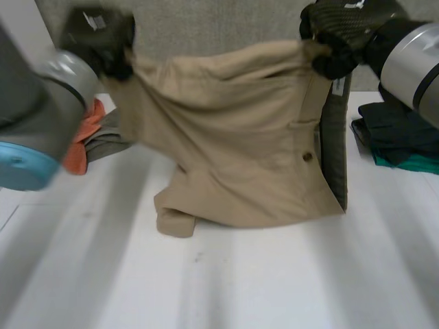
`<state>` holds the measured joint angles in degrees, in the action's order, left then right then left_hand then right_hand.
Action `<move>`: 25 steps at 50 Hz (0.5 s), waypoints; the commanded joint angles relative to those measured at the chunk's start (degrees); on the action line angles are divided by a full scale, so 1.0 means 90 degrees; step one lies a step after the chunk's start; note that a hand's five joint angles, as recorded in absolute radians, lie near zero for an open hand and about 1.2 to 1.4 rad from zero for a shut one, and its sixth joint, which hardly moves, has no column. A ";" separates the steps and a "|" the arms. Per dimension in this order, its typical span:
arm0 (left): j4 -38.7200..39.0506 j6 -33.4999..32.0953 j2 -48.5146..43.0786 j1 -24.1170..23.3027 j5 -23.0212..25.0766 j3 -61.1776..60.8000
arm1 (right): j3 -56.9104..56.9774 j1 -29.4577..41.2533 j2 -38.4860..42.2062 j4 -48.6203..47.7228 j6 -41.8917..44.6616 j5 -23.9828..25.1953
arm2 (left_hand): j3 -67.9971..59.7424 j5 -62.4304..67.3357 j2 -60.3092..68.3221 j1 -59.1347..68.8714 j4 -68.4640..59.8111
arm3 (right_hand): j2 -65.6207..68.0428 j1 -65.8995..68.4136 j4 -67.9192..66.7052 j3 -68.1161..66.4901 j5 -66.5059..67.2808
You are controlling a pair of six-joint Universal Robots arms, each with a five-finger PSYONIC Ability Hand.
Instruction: Fold the laundry.
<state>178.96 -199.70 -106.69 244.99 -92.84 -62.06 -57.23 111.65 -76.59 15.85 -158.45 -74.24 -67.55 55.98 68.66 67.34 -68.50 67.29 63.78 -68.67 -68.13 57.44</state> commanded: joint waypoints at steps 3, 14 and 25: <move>-0.0187 0.0099 0.1864 -0.0015 0.0082 0.0499 | 0.0802 -0.0003 -0.0415 -0.0101 -0.0324 -0.0647 | -0.1383 0.1558 0.1260 0.1407 -0.1278 | 0.1412 0.1802 -0.1259 -0.1319 0.1396; -0.1534 0.0616 0.2519 0.0298 0.0462 0.1056 | 0.1437 -0.0169 -0.0758 0.0503 -0.0588 -0.0687 | -0.1383 0.1558 0.1260 0.1407 -0.1278 | 0.1412 0.1802 -0.1259 -0.1319 0.1396; -0.2414 0.0890 0.1437 0.0395 0.0922 0.1066 | 0.1310 0.0017 0.0071 0.1306 -0.0481 -0.0442 | -0.1383 0.1558 0.1260 0.1407 -0.1278 | 0.1412 0.1802 -0.1259 -0.1319 0.1396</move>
<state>158.65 -191.92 -87.19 248.06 -85.20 -52.71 -45.06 110.57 -80.73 25.87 -163.69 -78.24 -67.55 55.98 68.74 67.34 -68.51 67.29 63.78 -68.68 -68.13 57.69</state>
